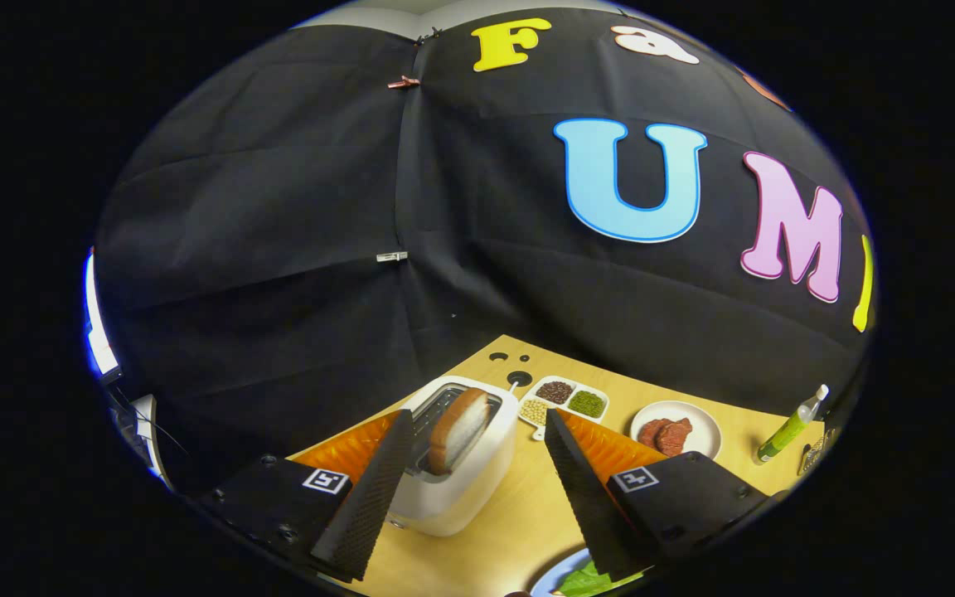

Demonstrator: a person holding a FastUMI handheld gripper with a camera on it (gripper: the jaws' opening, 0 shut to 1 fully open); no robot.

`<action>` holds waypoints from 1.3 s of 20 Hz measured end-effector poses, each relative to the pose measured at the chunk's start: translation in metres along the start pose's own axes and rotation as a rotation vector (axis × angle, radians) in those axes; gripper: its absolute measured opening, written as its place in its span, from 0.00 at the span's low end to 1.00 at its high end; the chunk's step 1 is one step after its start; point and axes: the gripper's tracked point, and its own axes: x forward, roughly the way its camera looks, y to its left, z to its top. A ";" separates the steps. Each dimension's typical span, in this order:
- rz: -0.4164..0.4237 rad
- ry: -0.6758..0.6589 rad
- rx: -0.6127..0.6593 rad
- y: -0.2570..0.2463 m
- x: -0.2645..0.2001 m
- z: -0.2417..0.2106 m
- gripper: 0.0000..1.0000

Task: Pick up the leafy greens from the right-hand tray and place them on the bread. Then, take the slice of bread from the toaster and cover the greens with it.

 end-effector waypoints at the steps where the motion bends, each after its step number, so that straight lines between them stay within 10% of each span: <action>1: -0.002 0.010 -0.008 0.004 0.010 -0.003 0.99; 16: -0.100 0.162 0.021 0.005 0.091 -0.052 0.98; 26: -0.085 0.163 0.016 0.010 0.094 -0.048 0.22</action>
